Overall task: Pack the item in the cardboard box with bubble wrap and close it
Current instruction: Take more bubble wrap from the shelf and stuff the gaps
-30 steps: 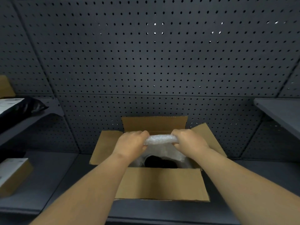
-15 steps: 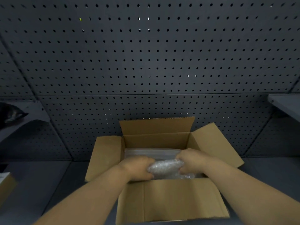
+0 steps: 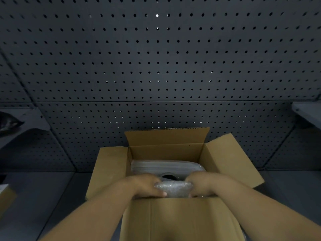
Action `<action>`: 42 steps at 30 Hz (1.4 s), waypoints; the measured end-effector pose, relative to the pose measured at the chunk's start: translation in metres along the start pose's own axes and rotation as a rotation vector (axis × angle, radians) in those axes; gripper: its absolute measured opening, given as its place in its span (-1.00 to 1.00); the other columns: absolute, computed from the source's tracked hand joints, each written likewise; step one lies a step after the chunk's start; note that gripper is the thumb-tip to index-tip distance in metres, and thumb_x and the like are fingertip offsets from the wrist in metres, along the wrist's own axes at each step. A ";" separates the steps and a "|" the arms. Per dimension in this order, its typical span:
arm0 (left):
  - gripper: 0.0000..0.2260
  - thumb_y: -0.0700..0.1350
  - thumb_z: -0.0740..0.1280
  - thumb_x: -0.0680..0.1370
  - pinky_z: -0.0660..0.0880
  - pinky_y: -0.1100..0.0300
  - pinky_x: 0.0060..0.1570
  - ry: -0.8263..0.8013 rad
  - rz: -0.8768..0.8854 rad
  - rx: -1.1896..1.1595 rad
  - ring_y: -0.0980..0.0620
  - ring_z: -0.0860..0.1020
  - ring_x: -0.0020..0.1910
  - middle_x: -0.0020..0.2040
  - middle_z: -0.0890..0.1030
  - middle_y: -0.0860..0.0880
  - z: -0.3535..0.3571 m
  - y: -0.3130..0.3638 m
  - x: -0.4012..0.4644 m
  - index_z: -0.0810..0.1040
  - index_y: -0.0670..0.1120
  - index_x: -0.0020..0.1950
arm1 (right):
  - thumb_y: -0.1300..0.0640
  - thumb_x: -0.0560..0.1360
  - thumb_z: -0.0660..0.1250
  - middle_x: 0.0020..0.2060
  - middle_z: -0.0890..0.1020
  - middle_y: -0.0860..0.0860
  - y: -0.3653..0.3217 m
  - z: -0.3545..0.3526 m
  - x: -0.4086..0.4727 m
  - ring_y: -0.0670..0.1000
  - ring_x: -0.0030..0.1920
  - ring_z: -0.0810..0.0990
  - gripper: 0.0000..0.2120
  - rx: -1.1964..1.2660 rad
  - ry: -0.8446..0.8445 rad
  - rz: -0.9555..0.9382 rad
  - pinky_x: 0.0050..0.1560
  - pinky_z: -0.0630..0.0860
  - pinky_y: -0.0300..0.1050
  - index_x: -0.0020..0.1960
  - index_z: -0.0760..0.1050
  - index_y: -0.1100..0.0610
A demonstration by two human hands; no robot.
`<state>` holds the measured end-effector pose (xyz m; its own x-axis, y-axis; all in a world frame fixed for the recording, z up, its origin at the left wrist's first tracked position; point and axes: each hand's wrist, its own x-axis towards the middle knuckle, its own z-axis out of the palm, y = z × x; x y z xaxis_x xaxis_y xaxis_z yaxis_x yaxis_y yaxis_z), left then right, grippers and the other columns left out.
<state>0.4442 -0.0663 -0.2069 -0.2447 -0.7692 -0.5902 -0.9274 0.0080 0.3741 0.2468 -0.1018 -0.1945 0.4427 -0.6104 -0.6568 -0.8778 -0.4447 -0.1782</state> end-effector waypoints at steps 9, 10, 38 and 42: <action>-0.49 0.26 0.17 0.54 0.37 0.20 -0.05 0.100 -0.057 -0.109 0.03 0.45 0.08 0.28 0.47 -0.08 0.001 -0.006 0.004 0.28 -0.02 0.36 | -0.08 0.60 0.14 0.32 0.43 0.03 0.004 0.003 -0.002 0.04 0.23 0.47 -0.58 0.206 0.148 0.011 0.03 0.36 -0.14 0.39 0.26 0.07; -0.52 0.23 0.19 0.55 0.37 0.20 -0.02 0.126 -0.060 -0.142 0.03 0.45 0.10 0.29 0.45 -0.08 0.000 -0.006 0.004 0.27 -0.02 0.36 | -0.06 0.60 0.14 0.31 0.45 0.05 0.004 0.002 -0.001 0.06 0.22 0.48 -0.57 0.204 0.151 0.015 0.05 0.38 -0.13 0.41 0.25 0.06; -0.70 0.07 0.27 0.56 0.41 0.18 -0.10 -0.001 0.078 0.182 -0.01 0.53 0.05 0.08 0.59 -0.02 0.000 -0.004 0.011 0.56 -0.10 0.16 | 0.07 0.51 0.35 0.05 0.59 -0.01 0.008 -0.007 0.004 -0.07 -0.04 0.46 -0.70 0.012 0.048 -0.121 -0.24 0.38 -0.28 0.23 0.55 0.10; -0.51 0.26 0.21 0.53 0.39 0.22 0.15 -0.026 -0.035 -0.057 0.04 0.48 0.22 0.25 0.52 0.02 -0.017 -0.003 0.005 0.52 -0.04 0.29 | -0.10 0.52 0.32 0.24 0.56 -0.13 0.019 -0.019 -0.005 -0.11 0.18 0.51 -0.65 0.219 -0.005 -0.039 0.15 0.39 -0.25 0.25 0.56 -0.01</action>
<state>0.4501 -0.0810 -0.1992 -0.2201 -0.7514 -0.6221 -0.9181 -0.0560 0.3924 0.2311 -0.1198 -0.1804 0.4765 -0.5924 -0.6496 -0.8791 -0.3144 -0.3581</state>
